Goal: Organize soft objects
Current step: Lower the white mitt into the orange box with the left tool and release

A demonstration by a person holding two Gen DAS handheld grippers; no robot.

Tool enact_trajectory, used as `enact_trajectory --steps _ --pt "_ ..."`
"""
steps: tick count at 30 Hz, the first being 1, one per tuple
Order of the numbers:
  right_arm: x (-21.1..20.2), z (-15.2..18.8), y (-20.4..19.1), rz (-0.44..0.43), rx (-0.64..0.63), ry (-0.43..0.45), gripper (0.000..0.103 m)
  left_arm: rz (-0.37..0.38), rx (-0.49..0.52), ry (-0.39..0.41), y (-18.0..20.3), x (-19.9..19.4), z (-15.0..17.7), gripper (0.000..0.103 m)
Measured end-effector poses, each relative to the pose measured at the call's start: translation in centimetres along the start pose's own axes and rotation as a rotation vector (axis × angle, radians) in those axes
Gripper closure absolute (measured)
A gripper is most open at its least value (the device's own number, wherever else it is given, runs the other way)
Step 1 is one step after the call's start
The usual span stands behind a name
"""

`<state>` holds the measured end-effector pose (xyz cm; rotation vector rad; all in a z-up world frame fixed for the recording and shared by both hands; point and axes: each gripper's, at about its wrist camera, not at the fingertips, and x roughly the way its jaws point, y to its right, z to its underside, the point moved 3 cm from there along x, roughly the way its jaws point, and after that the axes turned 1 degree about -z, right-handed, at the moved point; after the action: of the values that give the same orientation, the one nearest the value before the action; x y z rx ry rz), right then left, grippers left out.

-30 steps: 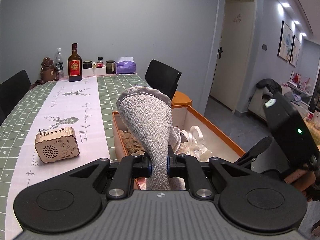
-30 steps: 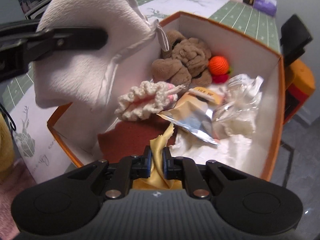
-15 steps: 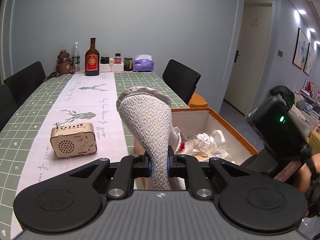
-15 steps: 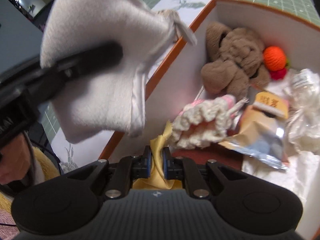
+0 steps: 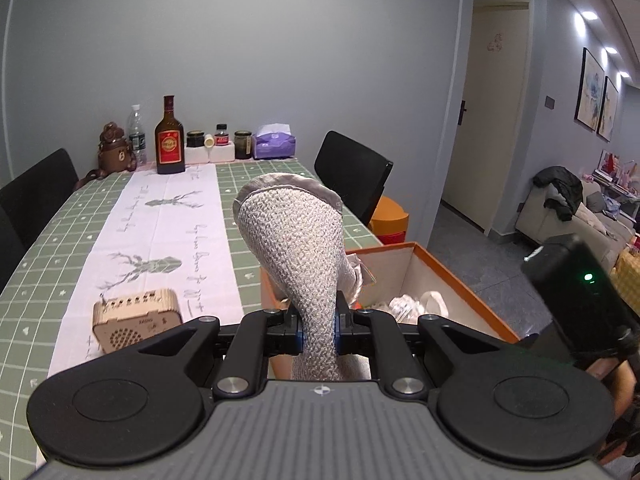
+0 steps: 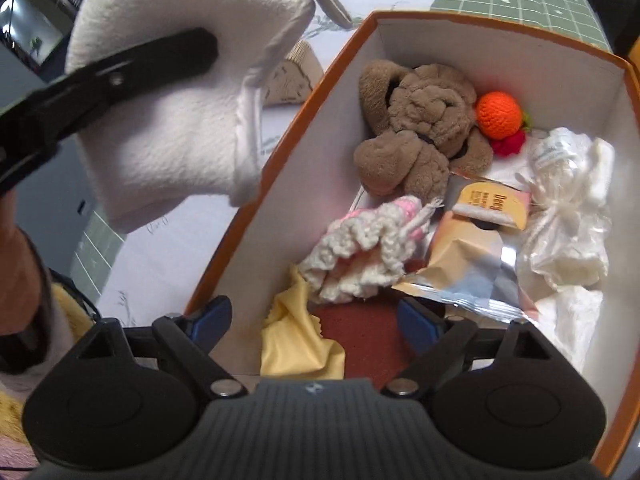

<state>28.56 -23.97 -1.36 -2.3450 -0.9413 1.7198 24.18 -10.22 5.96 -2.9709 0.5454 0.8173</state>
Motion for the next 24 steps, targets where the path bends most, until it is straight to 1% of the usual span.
enact_trajectory --steps 6,9,11,15,18,20,21,22,23,24 --pt "-4.0 0.1 0.4 0.093 -0.045 0.093 0.012 0.066 0.025 -0.046 2.2 3.0 -1.7 0.089" --pt "-5.5 0.3 0.5 0.134 -0.070 0.120 0.012 0.058 0.069 -0.071 4.0 5.1 -2.0 0.089" --pt "-6.2 0.6 0.7 0.160 -0.078 0.137 0.012 0.066 0.082 -0.093 5.2 6.6 -2.1 0.089" --pt "-6.4 1.0 1.2 0.181 -0.074 0.144 0.012 0.074 0.045 -0.163 6.5 9.9 -2.0 0.089" --pt "-6.3 1.3 1.3 0.183 -0.081 0.137 0.012 0.065 0.012 -0.224 6.6 12.4 -1.7 0.089" --pt "-6.1 1.6 1.3 0.186 -0.092 0.133 0.012 0.071 -0.025 -0.259 6.3 13.6 -1.5 0.086" --pt "-6.1 1.7 1.4 0.187 -0.095 0.133 0.012 0.076 -0.052 -0.278 6.0 14.1 -1.4 0.083" --pt "-6.0 1.6 1.7 0.186 -0.095 0.133 0.012 0.083 -0.075 -0.291 5.7 14.4 -1.2 0.072" --pt "-6.0 1.8 1.9 0.184 -0.092 0.134 0.012 0.085 -0.087 -0.300 5.4 14.7 -1.1 0.049" --pt "-6.0 1.8 2.1 0.182 -0.090 0.133 0.012 0.077 -0.091 -0.301 5.3 14.8 -1.1 0.034"
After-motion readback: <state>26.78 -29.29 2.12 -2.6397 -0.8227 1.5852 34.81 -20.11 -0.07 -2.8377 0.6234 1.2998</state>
